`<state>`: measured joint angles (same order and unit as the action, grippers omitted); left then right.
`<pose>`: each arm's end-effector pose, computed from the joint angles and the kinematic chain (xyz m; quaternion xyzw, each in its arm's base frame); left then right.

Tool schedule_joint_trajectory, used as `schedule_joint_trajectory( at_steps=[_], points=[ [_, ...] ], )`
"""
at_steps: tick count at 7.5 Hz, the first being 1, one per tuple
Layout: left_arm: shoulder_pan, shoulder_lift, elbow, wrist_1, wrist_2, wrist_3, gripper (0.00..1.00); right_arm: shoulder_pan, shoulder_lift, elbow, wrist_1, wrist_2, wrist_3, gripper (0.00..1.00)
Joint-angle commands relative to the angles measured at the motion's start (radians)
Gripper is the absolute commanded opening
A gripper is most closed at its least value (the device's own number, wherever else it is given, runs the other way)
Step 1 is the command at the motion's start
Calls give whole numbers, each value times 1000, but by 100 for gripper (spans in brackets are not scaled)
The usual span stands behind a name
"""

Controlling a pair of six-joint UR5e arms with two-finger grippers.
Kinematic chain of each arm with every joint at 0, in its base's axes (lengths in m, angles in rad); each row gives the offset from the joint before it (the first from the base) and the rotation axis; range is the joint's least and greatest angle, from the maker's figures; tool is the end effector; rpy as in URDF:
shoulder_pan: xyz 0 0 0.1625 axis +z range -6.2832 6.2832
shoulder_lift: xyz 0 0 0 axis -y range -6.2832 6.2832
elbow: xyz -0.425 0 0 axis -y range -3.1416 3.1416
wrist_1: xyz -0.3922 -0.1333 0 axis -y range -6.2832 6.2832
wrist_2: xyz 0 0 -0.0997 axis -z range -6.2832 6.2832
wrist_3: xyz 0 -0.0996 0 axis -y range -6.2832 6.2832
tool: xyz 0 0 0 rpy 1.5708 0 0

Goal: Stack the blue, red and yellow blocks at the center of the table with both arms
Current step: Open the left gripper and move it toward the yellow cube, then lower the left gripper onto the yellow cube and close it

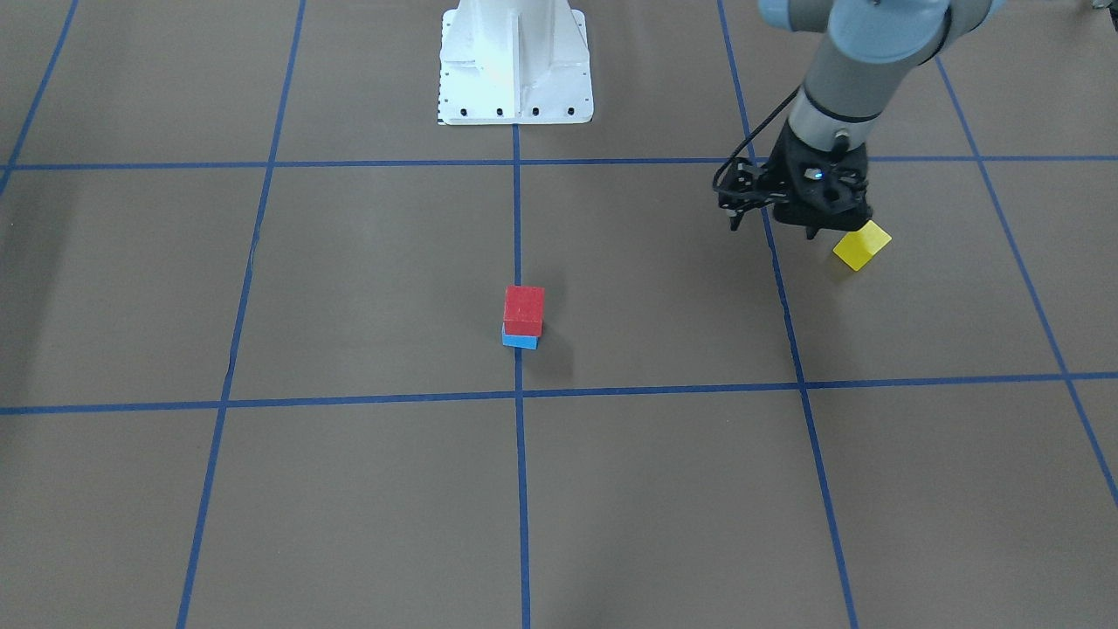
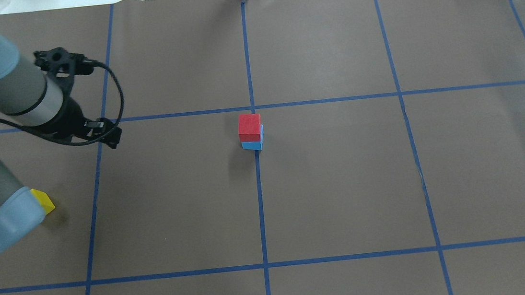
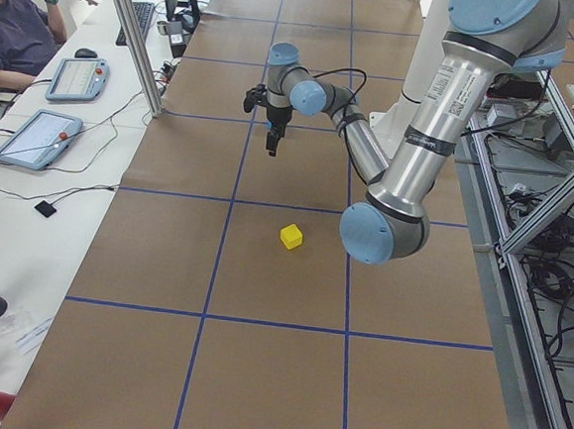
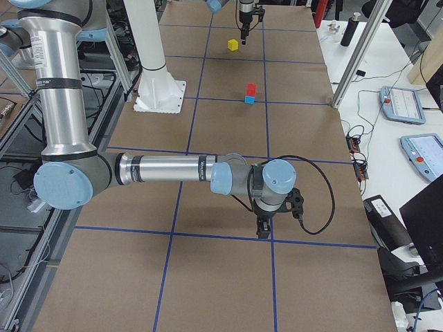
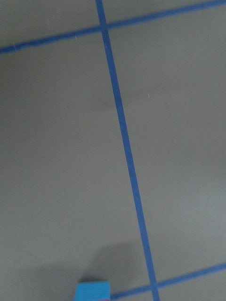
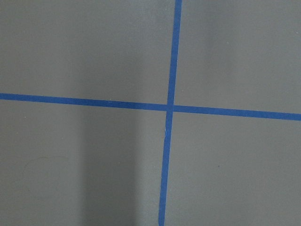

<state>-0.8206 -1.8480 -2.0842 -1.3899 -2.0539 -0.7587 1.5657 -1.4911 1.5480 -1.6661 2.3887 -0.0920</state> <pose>0.2939 -0.4430 0.3077 0.0561 0.3659 0.0679 0.9265 0.0580 -0.5227 0.6357 -0.0003 -0.3980 -0.0369 0.9167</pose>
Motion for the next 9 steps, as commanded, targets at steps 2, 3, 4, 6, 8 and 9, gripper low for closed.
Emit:
schedule_joint_trajectory(
  at_steps=[2, 3, 4, 6, 8, 9],
  points=[
    [-11, 353, -135, -148, 4, -42, 100, 0, -8, 15, 0, 0, 3, 99],
    [-11, 389, -105, -225, 7, -261, 100, 0, -8, 15, 0, -2, 2, 99],
    [-11, 392, -43, -361, 9, -462, 100, 0, -6, 15, 0, -3, 2, 99],
    [5, 412, 50, -536, 50, -658, 100, 0, -6, 15, 0, -2, 3, 99],
    [18, 411, 75, -540, 57, -651, 99, -1, -5, 15, 0, -3, 2, 99],
    [35, 411, 78, -538, 58, -651, 99, -1, -5, 14, 0, -3, 2, 99]
  ],
)
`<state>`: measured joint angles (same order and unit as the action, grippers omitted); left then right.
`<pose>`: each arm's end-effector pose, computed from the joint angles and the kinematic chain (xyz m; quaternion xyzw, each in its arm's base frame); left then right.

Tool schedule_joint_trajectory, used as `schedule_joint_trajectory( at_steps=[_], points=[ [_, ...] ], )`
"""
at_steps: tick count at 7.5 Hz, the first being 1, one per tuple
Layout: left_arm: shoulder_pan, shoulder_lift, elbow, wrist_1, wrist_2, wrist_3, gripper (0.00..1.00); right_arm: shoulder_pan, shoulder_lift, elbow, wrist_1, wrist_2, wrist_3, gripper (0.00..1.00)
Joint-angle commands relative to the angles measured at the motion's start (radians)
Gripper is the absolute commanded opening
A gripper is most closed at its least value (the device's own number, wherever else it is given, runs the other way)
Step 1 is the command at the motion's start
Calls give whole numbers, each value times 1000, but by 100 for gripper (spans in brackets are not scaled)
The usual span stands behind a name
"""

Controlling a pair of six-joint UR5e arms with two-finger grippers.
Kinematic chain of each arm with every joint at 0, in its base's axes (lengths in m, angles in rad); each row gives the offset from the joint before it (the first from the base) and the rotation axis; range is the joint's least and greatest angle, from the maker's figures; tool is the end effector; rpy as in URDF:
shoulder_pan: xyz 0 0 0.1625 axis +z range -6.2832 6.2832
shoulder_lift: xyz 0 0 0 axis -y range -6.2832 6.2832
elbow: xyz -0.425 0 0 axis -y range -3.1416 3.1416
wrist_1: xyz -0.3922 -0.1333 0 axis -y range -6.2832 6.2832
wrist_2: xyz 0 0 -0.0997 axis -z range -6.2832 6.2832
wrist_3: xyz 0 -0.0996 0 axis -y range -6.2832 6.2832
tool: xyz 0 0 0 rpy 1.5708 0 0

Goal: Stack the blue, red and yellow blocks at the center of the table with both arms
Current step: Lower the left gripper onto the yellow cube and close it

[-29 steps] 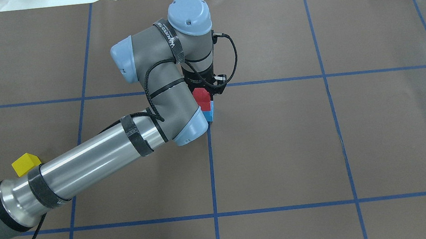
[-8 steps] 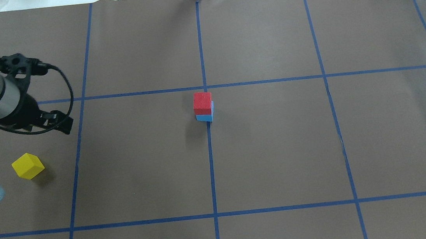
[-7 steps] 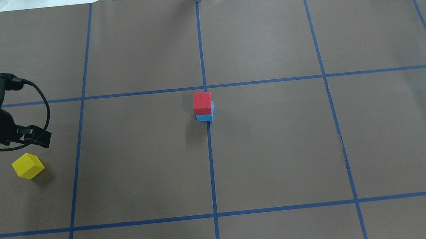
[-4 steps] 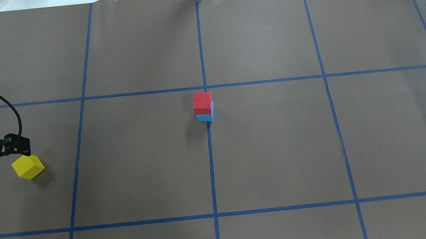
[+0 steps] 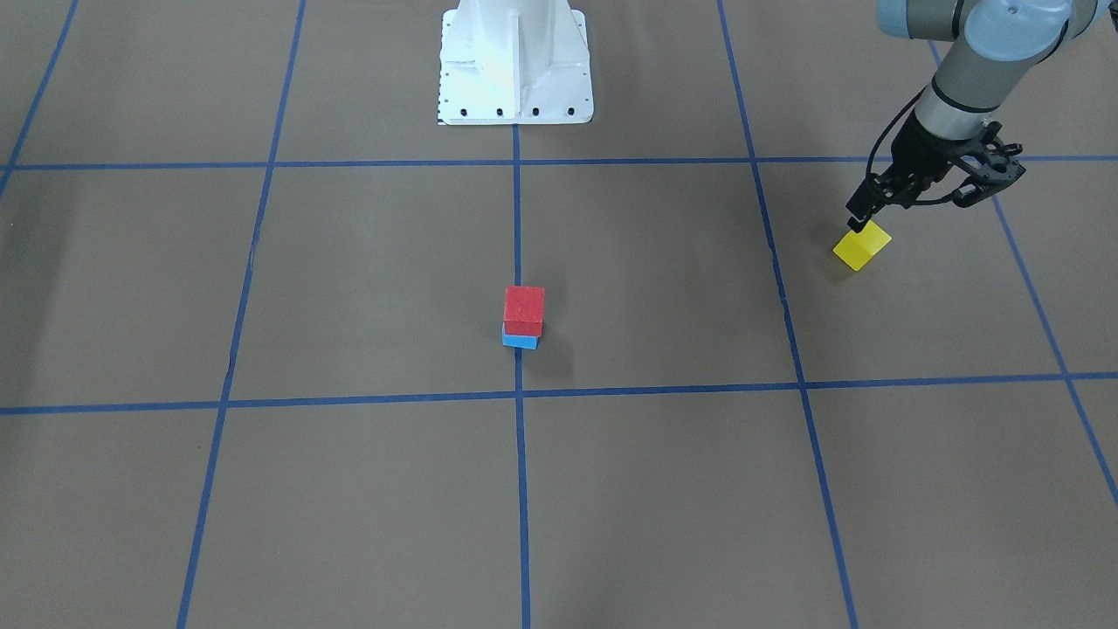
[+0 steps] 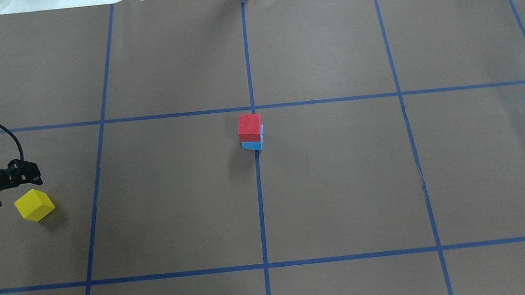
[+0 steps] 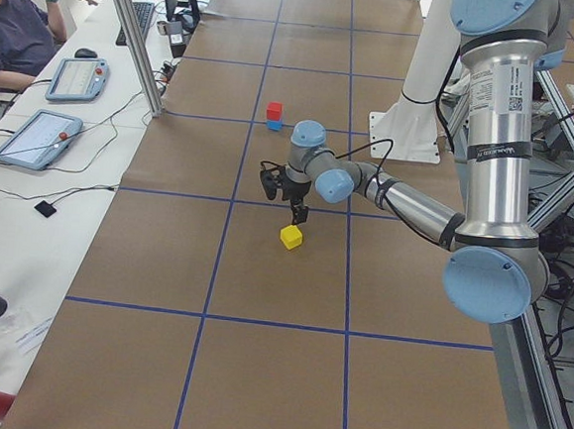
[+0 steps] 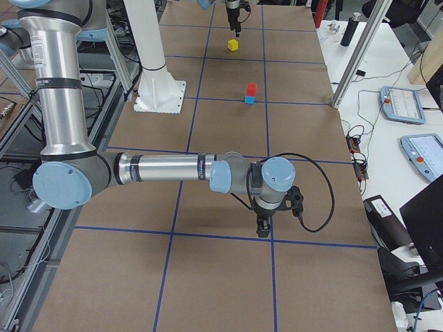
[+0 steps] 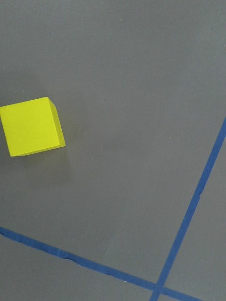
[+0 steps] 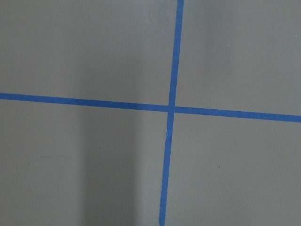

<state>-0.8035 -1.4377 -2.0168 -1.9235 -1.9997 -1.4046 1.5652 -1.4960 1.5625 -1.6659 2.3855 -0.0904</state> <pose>0.2470 -0.3885 0.4727 -0.0292 0.3762 -0.2233 0.8988 0.0579 -0.5211 0.6314 0.0037 -0.3963 -0.0384 0.9173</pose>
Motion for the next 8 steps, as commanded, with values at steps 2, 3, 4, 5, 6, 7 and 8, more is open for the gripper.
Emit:
schedule_joint_trajectory(
  at_steps=[2, 3, 4, 5, 6, 7, 8],
  points=[
    [55, -1, 38, -5, 33, -4, 99, 1, -1, 1, 0, 0, -2, 99],
    [58, 0, 38, -5, 33, -1, 99, 1, -1, -1, 0, 0, 0, 99],
    [58, 2, 46, -5, 33, 21, 99, 1, -1, 1, 0, 0, 0, 99],
    [60, -6, 64, -5, 33, 22, 99, 1, -1, 1, 0, 1, 0, 99],
    [60, -10, 76, -6, 33, 22, 99, 1, -1, 1, 0, 1, 0, 99],
    [61, -15, 78, -6, 33, 22, 99, 1, -1, 1, 0, 1, 0, 99],
    [61, -18, 87, -6, 33, 22, 99, 1, -1, 1, 0, 1, 0, 99]
  ],
)
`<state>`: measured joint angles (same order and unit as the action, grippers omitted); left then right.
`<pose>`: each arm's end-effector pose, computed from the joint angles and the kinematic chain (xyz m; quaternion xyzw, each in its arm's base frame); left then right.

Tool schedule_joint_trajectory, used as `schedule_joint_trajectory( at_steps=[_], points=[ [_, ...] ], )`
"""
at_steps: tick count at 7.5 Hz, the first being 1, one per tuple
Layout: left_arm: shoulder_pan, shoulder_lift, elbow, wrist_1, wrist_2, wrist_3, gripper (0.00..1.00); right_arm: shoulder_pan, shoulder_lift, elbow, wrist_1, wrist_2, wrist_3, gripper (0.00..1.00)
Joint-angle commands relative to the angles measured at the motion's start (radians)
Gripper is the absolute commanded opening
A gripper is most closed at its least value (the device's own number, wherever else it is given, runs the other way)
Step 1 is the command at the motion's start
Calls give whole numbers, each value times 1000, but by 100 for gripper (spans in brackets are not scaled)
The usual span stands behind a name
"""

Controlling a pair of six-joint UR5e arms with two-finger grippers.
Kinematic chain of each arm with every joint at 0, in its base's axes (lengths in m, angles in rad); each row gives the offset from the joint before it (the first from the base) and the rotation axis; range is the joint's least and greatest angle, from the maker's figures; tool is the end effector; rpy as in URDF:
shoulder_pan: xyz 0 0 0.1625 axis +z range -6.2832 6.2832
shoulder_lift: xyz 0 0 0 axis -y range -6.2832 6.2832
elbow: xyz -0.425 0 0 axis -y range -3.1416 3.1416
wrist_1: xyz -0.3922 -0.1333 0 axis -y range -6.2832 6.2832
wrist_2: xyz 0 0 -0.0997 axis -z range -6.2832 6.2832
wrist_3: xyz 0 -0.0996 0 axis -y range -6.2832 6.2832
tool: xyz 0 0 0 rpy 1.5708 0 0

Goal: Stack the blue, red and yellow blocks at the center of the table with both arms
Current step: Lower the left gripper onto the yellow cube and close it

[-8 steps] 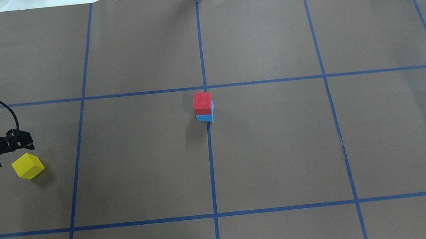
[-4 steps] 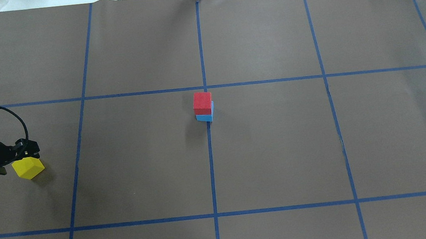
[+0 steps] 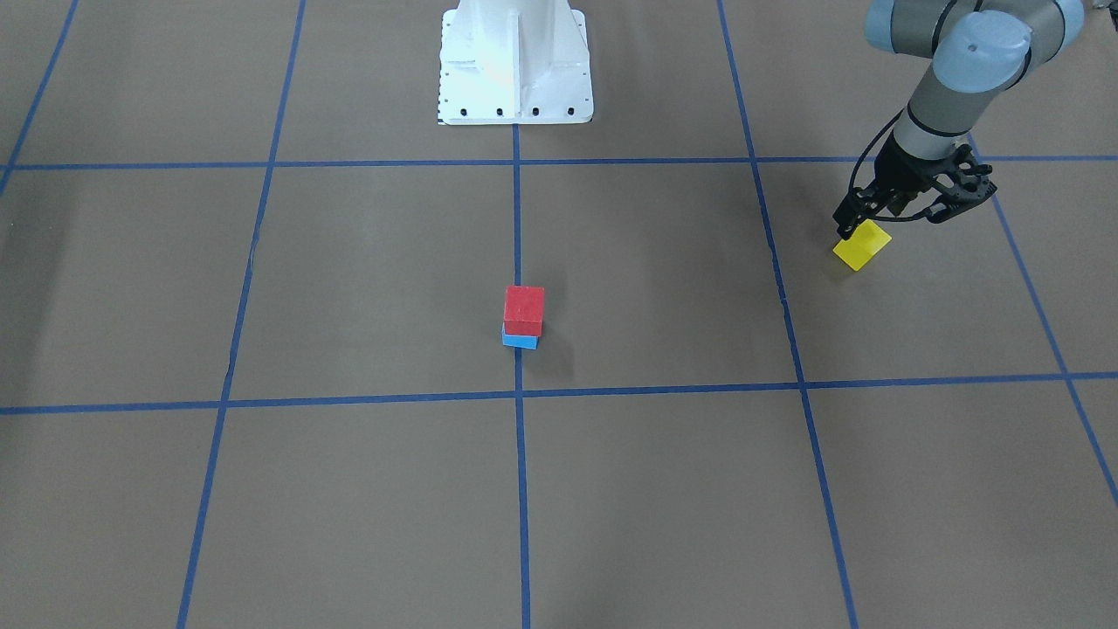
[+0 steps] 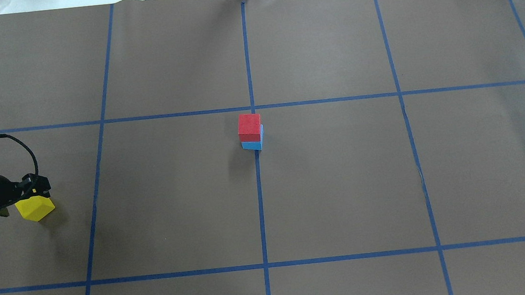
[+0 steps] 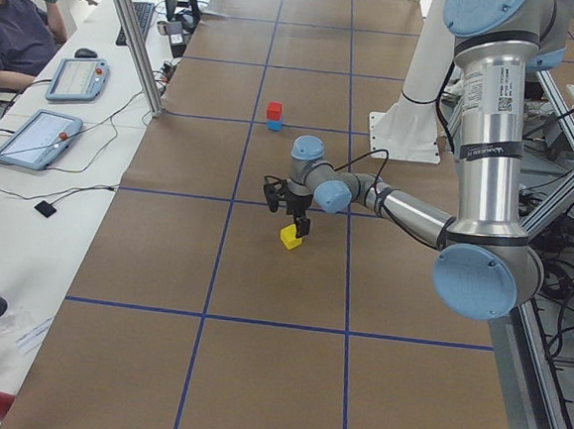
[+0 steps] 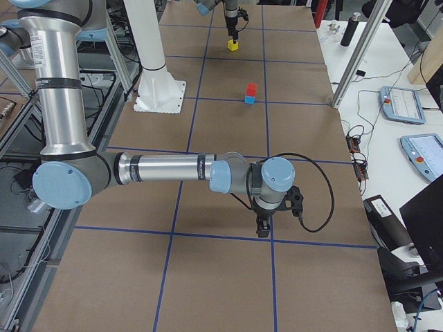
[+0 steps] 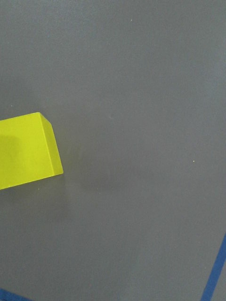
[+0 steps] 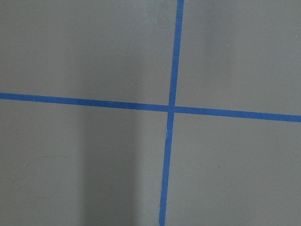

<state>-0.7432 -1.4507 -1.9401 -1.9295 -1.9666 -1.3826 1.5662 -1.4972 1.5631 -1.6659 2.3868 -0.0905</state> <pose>0.2771 -0.3835 0.5062 -0.0358 0.3464 -0.1997 0.9159 0.0584 -0.5205 0.6316 0.0036 -0.3969 -0.0378 0.9171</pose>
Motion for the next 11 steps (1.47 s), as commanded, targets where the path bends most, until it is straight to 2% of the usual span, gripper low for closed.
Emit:
schedule_joint_trajectory(
  at_steps=[1, 11],
  points=[
    [1, -20, 30, 0, 0, 0, 100, 0, 0, 2, 0, -1, -2, 99],
    [24, -37, 107, -40, 15, 2, 99, 0, -2, 2, 0, -4, -2, 99]
  ],
)
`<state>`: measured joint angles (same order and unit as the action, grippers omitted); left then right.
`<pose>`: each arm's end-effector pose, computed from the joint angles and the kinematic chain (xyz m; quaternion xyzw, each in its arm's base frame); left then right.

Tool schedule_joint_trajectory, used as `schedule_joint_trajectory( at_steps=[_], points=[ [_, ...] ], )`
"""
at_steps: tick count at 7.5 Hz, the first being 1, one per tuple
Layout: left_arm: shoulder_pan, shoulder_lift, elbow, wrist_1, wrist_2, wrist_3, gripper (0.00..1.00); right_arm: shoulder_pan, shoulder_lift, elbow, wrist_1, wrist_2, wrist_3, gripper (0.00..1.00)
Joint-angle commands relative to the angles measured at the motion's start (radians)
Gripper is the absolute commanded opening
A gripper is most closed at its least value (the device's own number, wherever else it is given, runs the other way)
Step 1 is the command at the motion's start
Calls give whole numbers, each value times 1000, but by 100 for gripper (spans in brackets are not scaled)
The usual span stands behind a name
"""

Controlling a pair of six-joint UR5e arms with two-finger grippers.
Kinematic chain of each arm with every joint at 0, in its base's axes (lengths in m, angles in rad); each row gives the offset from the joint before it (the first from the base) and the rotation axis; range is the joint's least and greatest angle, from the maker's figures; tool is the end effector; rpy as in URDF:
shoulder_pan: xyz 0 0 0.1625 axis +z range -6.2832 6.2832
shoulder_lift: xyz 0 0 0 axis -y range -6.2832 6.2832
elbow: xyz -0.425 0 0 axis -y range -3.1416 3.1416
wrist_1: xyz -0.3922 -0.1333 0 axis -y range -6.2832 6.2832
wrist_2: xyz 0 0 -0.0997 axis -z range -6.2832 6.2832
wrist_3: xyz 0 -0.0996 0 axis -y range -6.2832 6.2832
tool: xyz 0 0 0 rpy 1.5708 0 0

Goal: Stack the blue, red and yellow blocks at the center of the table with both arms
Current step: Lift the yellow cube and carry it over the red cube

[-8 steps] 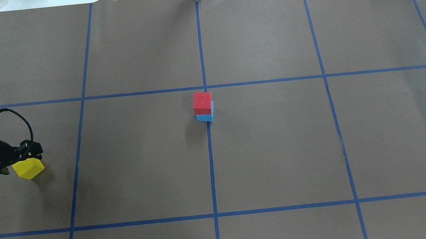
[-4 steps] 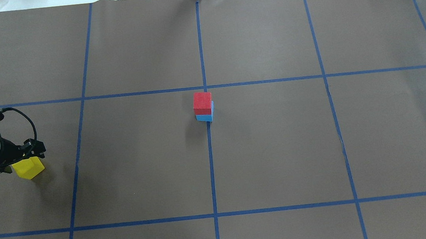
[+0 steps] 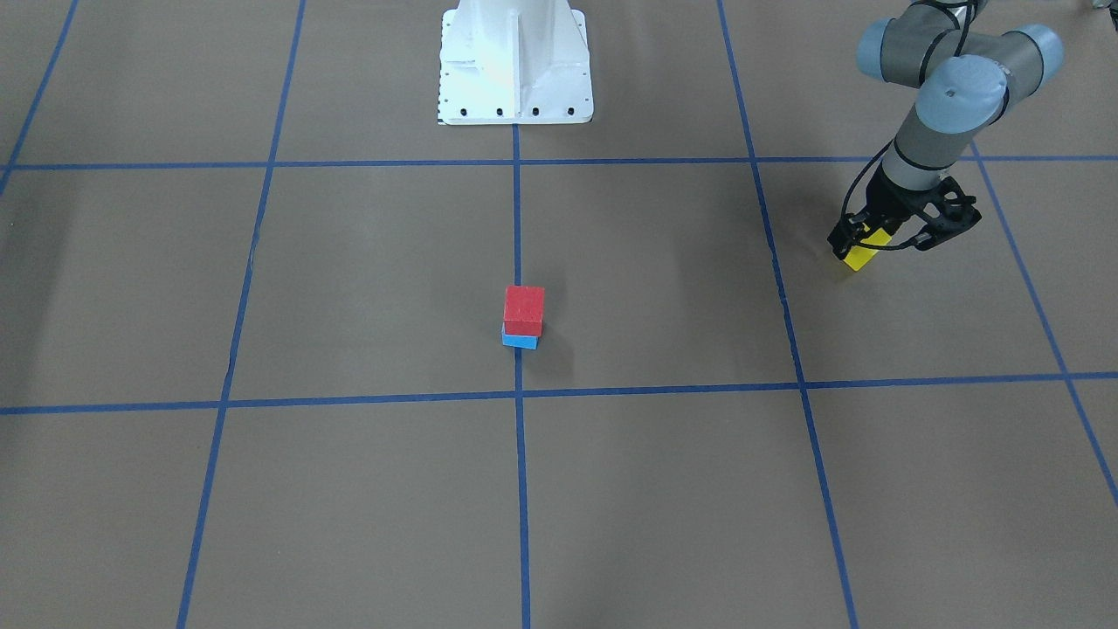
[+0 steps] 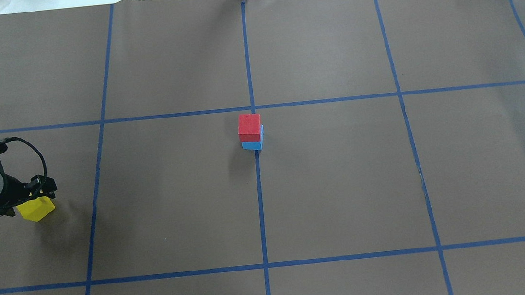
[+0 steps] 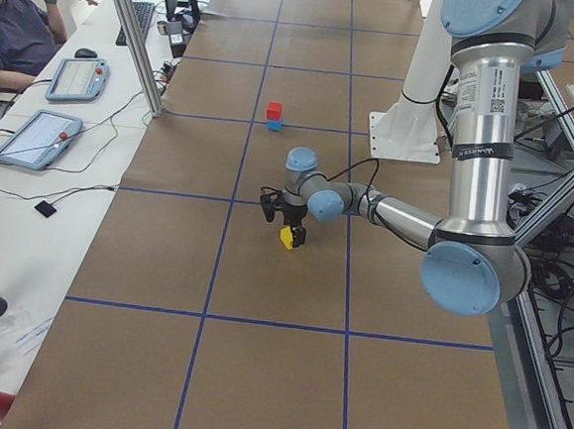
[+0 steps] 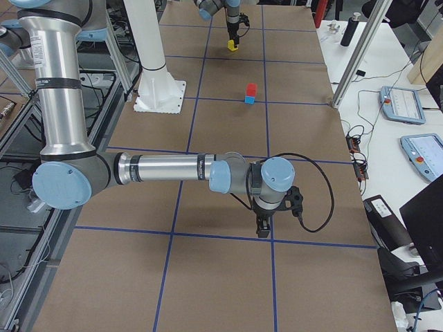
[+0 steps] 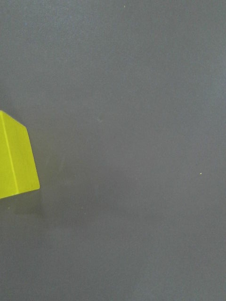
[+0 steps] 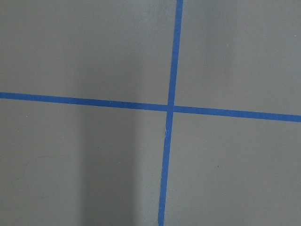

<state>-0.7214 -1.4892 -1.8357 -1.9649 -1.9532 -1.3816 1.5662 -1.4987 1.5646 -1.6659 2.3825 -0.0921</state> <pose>0.3007 -0.3925 0.5376 -0.0407 0.3312 -0.1953 0.9222 0.0587 -0.5199 0.6320 0.0039 -0.3950 -0.0386 0.9179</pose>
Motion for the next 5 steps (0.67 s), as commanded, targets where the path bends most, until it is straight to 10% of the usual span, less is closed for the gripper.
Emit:
schedule_joint_trajectory(
  at_steps=[1, 3, 5],
  points=[
    [2, 4, 3, -20, 13, 1, 81, 0, 0, 2, 0, 1, 0, 99],
    [6, 10, 3, -38, 26, 3, 5, 0, 0, 8, 0, 0, 0, 99],
    [3, 38, -87, 15, 19, 29, 0, 0, 5, 6, 0, -2, 0, 99]
  ],
)
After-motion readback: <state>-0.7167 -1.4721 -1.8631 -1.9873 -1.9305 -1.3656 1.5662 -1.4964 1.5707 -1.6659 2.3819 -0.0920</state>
